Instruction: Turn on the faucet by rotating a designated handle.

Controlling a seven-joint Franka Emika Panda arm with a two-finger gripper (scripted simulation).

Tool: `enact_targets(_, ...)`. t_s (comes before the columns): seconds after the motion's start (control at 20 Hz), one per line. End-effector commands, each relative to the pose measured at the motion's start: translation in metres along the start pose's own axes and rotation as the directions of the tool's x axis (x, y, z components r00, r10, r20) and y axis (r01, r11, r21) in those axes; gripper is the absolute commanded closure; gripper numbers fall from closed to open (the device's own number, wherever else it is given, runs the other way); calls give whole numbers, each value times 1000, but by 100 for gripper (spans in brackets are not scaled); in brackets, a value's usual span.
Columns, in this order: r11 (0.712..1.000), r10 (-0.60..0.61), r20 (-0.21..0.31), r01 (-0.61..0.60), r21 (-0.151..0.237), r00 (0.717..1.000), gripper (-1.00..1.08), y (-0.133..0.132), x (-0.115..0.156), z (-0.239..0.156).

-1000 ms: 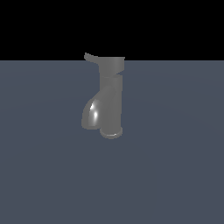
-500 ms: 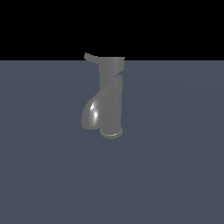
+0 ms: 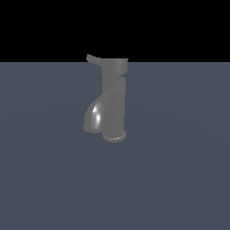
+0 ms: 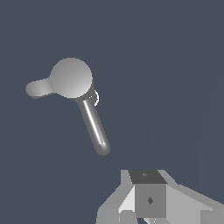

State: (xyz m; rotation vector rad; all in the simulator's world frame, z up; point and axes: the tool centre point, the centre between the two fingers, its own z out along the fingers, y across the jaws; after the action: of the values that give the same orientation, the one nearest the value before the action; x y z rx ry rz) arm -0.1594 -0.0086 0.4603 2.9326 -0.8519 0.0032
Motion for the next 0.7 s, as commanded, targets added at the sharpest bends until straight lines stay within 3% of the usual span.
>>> enact_targets(0.0,998,58,-4,-58,-5,998,108,-8,8,4)
enact_targets(0.3,981,191,-12,-191,-11,981,108,-28,28,15)
enact_targets(0.65,940,340,-19,-340,-12,940,108,-52,49,30)
